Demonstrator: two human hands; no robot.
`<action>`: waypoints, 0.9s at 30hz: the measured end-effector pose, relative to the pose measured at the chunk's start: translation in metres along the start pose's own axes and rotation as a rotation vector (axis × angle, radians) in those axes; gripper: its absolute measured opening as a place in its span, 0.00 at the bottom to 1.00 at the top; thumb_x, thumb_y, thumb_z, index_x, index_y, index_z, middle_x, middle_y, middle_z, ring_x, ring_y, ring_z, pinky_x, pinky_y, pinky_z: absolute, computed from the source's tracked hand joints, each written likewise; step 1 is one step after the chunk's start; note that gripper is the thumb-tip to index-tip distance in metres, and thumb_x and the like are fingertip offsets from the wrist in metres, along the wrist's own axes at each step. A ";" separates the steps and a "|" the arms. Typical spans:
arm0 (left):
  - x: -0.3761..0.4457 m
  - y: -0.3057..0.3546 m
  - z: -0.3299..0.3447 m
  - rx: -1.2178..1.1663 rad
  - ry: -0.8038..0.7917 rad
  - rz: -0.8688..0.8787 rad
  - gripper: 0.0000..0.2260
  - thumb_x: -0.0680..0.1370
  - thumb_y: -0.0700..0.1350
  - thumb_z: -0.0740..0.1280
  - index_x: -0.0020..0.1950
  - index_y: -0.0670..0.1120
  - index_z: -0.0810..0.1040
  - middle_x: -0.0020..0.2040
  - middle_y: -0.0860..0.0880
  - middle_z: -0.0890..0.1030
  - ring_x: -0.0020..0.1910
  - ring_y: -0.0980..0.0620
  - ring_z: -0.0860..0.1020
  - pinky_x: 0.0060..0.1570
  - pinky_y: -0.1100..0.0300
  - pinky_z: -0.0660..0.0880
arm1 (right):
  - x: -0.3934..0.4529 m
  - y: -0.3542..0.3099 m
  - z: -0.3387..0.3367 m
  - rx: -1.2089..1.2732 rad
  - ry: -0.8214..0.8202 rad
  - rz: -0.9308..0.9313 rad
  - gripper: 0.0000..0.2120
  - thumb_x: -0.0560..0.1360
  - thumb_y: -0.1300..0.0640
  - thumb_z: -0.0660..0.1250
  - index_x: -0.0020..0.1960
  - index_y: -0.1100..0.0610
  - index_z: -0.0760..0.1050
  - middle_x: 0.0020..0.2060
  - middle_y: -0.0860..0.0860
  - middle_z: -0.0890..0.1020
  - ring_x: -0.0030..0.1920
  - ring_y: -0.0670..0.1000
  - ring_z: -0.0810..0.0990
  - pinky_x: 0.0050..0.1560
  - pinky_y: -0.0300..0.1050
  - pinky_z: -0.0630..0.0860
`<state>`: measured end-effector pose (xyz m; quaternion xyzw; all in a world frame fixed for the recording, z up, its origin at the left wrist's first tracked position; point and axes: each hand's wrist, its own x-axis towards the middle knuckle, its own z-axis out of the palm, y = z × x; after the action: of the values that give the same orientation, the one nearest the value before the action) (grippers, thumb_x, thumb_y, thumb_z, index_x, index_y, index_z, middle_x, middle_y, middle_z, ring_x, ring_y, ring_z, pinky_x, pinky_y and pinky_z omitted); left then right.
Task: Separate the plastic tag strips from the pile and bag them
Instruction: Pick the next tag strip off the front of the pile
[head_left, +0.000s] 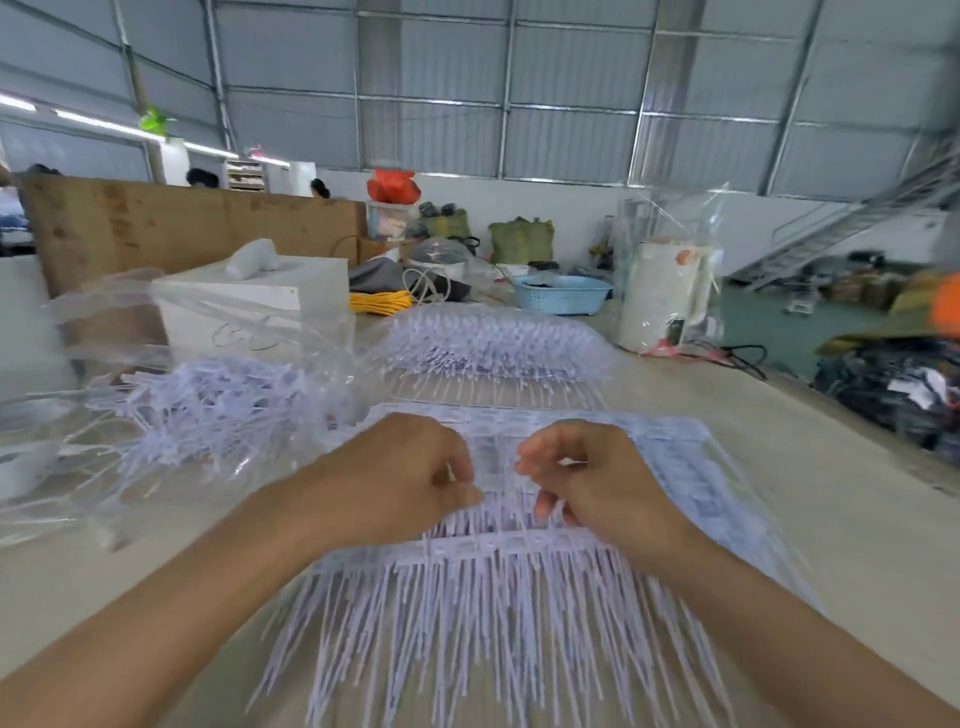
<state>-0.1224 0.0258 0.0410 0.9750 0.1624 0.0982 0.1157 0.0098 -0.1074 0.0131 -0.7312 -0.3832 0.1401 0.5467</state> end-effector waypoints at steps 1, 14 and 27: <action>0.008 0.011 0.011 -0.014 -0.015 0.082 0.07 0.77 0.53 0.66 0.50 0.52 0.80 0.43 0.55 0.80 0.42 0.57 0.77 0.45 0.60 0.74 | 0.001 0.008 -0.018 -0.105 0.068 -0.023 0.08 0.74 0.67 0.67 0.38 0.57 0.77 0.37 0.54 0.80 0.23 0.43 0.76 0.23 0.34 0.68; 0.060 0.054 0.085 0.081 -0.094 0.246 0.18 0.70 0.64 0.68 0.50 0.51 0.76 0.40 0.58 0.67 0.41 0.57 0.69 0.40 0.61 0.67 | -0.006 0.062 -0.129 -0.697 -0.037 0.002 0.05 0.71 0.63 0.68 0.45 0.55 0.79 0.40 0.47 0.80 0.42 0.45 0.77 0.39 0.28 0.69; 0.157 0.064 0.050 0.230 0.055 0.149 0.16 0.79 0.56 0.60 0.60 0.49 0.78 0.54 0.49 0.78 0.54 0.48 0.76 0.51 0.56 0.73 | -0.004 0.075 -0.127 -0.725 0.001 -0.058 0.01 0.74 0.58 0.67 0.43 0.53 0.77 0.38 0.45 0.79 0.40 0.44 0.77 0.41 0.34 0.72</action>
<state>0.0536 0.0107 0.0340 0.9881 0.1031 0.1137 -0.0090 0.1173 -0.2063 -0.0098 -0.8664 -0.4284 -0.0210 0.2556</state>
